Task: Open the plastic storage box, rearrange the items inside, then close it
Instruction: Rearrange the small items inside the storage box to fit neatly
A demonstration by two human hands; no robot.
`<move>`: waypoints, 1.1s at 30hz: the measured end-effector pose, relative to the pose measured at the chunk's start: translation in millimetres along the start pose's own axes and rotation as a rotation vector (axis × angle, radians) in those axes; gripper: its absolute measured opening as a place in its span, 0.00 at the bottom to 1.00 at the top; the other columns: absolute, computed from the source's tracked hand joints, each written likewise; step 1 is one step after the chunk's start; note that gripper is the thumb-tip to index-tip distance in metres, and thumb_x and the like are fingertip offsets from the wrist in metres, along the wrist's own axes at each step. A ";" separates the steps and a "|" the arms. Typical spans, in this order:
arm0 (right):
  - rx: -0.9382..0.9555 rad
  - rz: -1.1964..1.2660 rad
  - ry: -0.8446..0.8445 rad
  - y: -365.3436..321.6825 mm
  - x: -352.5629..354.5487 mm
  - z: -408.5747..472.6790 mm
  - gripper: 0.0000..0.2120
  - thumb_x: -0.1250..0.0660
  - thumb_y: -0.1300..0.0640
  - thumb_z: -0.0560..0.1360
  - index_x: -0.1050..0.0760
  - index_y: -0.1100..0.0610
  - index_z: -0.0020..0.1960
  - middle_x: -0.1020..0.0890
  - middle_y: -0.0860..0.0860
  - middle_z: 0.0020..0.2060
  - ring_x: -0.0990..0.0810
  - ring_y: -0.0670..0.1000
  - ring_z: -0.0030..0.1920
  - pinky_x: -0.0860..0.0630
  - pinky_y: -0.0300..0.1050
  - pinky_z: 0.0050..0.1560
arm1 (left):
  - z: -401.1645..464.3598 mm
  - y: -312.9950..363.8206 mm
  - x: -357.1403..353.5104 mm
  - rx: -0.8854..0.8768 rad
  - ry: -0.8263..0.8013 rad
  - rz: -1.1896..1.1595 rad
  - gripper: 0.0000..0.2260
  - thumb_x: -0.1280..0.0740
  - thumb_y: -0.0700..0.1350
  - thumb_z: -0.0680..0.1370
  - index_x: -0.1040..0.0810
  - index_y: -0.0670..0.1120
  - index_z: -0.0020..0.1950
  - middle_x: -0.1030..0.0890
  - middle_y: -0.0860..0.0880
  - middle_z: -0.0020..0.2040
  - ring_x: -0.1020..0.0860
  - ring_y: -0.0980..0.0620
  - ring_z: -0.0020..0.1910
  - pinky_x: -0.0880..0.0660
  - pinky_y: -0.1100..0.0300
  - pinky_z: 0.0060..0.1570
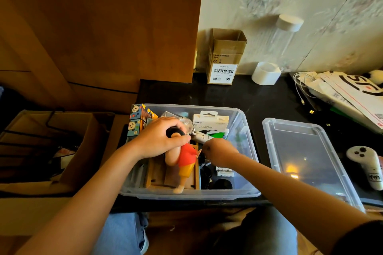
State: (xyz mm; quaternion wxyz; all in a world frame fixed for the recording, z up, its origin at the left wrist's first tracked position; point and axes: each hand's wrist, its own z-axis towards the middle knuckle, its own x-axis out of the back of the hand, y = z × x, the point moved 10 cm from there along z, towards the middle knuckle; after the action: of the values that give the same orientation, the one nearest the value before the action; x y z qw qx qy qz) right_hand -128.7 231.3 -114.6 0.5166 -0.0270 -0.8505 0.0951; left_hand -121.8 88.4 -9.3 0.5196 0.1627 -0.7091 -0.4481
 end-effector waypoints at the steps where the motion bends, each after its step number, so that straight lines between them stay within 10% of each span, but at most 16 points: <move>1: -0.068 0.141 -0.012 4.1 -3.4 3.6 0.11 0.43 0.56 0.79 0.24 0.60 0.53 0.22 0.54 0.43 0.23 0.52 0.41 0.25 0.41 0.37 | -0.5 0.4 0.3 0.001 0.004 -0.011 0.23 0.37 0.65 0.65 0.21 0.50 0.49 0.21 0.53 0.51 0.25 0.56 0.54 0.25 0.49 0.54; 5: -0.372 0.681 -0.143 7.9 -30.3 9.8 0.11 0.44 0.61 0.79 0.34 0.62 0.39 0.28 0.55 0.32 0.25 0.49 0.25 0.28 0.37 0.26 | -1.4 1.7 1.5 -0.007 0.021 -0.012 0.22 0.37 0.63 0.65 0.21 0.49 0.48 0.20 0.53 0.50 0.24 0.56 0.54 0.26 0.49 0.54; 11: -0.494 1.127 -0.164 -5.1 -40.4 18.4 0.12 0.39 0.57 0.78 0.33 0.59 0.37 0.27 0.53 0.31 0.28 0.49 0.29 0.30 0.40 0.30 | -1.1 2.7 2.5 -0.026 0.034 -0.013 0.20 0.36 0.62 0.66 0.21 0.49 0.47 0.20 0.53 0.50 0.24 0.55 0.54 0.27 0.48 0.56; 33: -0.282 1.369 -0.546 -26.5 -64.1 15.5 0.17 0.36 0.40 0.70 0.26 0.55 0.41 0.19 0.55 0.40 0.22 0.54 0.44 0.25 0.45 0.41 | 4.2 7.1 1.7 -0.018 -0.008 0.148 0.21 0.40 0.64 0.67 0.21 0.51 0.47 0.21 0.54 0.49 0.26 0.55 0.54 0.29 0.48 0.56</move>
State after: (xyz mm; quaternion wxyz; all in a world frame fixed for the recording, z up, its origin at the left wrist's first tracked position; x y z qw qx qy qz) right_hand -111.2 194.0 -172.5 0.1043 -0.5915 -0.7455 0.2889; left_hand -124.5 93.0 -2.8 0.5499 0.1036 -0.7171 -0.4154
